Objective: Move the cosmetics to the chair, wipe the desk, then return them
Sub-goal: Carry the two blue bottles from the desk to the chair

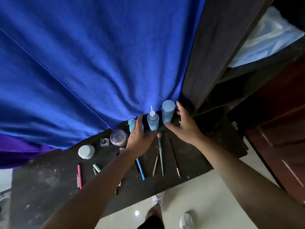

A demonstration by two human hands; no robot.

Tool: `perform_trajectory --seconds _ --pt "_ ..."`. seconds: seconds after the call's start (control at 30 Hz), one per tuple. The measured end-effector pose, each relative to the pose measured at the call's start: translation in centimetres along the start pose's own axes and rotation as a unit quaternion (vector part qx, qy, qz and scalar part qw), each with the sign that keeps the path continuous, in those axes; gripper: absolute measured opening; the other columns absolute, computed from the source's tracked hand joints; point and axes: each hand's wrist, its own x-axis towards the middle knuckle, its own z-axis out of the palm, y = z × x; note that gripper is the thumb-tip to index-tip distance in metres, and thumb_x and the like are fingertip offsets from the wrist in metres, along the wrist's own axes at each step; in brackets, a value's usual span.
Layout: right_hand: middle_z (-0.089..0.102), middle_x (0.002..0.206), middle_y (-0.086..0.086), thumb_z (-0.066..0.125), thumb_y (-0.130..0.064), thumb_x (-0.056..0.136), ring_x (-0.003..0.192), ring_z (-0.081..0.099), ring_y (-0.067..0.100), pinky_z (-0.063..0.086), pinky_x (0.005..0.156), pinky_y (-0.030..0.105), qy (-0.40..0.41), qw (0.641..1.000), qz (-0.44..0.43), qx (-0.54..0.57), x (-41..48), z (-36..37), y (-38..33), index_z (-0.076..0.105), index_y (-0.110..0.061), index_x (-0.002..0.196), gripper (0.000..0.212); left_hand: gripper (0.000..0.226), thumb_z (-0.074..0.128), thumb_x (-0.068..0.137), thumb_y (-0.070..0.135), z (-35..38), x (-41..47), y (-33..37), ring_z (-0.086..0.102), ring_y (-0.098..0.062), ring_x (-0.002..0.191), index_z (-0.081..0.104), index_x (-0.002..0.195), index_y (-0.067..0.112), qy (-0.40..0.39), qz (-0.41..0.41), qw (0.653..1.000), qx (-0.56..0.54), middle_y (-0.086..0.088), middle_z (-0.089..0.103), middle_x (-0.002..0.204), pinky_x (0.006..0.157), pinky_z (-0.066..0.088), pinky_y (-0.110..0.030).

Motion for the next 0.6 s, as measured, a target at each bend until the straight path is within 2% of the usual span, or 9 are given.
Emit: perform_trajectory --seconds 0.1,0.2,0.33,0.43,0.53,0.6 --pt "0.032 0.161 0.000 0.067 -0.058 0.071 0.146 0.035 0.016 0.037 0.115 0.050 0.005 1.000 0.016 0.011 2.5 1.1 0.4 0.017 -0.023 0.158 0.107 0.090 0.074 0.081 0.041 0.7 2.1 -0.6 0.038 -0.021 0.140 0.026 0.153 0.016 -0.017 0.007 1.000 -0.010 -0.008 0.043 0.150 0.105 0.029 -0.025" --pt "0.042 0.154 0.000 0.065 -0.057 0.075 0.142 0.042 0.016 0.039 0.114 0.049 0.022 0.998 0.045 0.033 3.4 1.8 0.8 0.025 -0.022 0.155 0.097 0.084 0.075 0.083 0.034 1.4 3.2 -0.8 0.046 -0.021 0.135 0.030 0.152 0.018 -0.031 0.000 0.999 -0.016 -0.004 0.048 0.148 0.110 0.038 -0.035" --pt "0.057 0.136 0.005 0.070 -0.043 0.084 0.128 0.055 0.022 0.047 0.105 0.052 0.042 0.998 0.033 0.018 3.6 2.0 1.5 0.042 -0.016 0.143 0.071 0.060 0.072 0.084 0.036 2.0 4.5 -1.3 0.062 -0.024 0.113 0.044 0.137 0.027 -0.024 0.011 0.999 -0.039 0.001 0.062 0.126 0.096 0.050 -0.044" --pt "0.060 0.131 0.006 0.074 -0.037 0.086 0.123 0.058 0.023 0.049 0.102 0.051 0.044 0.998 0.035 0.025 3.1 1.7 1.4 0.045 -0.014 0.139 0.064 0.050 0.073 0.082 0.038 2.0 4.8 -1.4 0.067 -0.022 0.100 0.049 0.125 0.030 -0.014 0.011 0.999 -0.050 0.005 0.067 0.112 0.089 0.053 -0.045" --pt "0.063 0.125 -0.004 0.074 -0.046 0.082 0.117 0.062 0.012 0.052 0.102 0.043 0.065 0.994 0.039 0.075 1.1 0.7 0.7 0.048 -0.023 0.134 0.062 0.048 0.071 0.073 0.053 1.0 4.1 -1.1 0.067 -0.001 0.089 0.048 0.115 0.045 0.001 -0.004 0.997 -0.083 0.022 0.066 0.094 0.085 0.056 -0.033" --pt "0.064 0.122 -0.010 0.074 -0.051 0.080 0.114 0.063 0.006 0.053 0.101 0.037 0.074 0.992 0.039 0.099 -0.5 -0.3 0.2 0.048 -0.029 0.130 0.060 0.045 0.068 0.068 0.061 0.1 3.3 -0.5 0.065 0.012 0.085 0.047 0.108 0.054 0.018 0.013 0.996 -0.084 0.036 0.064 0.092 0.075 0.052 -0.013"
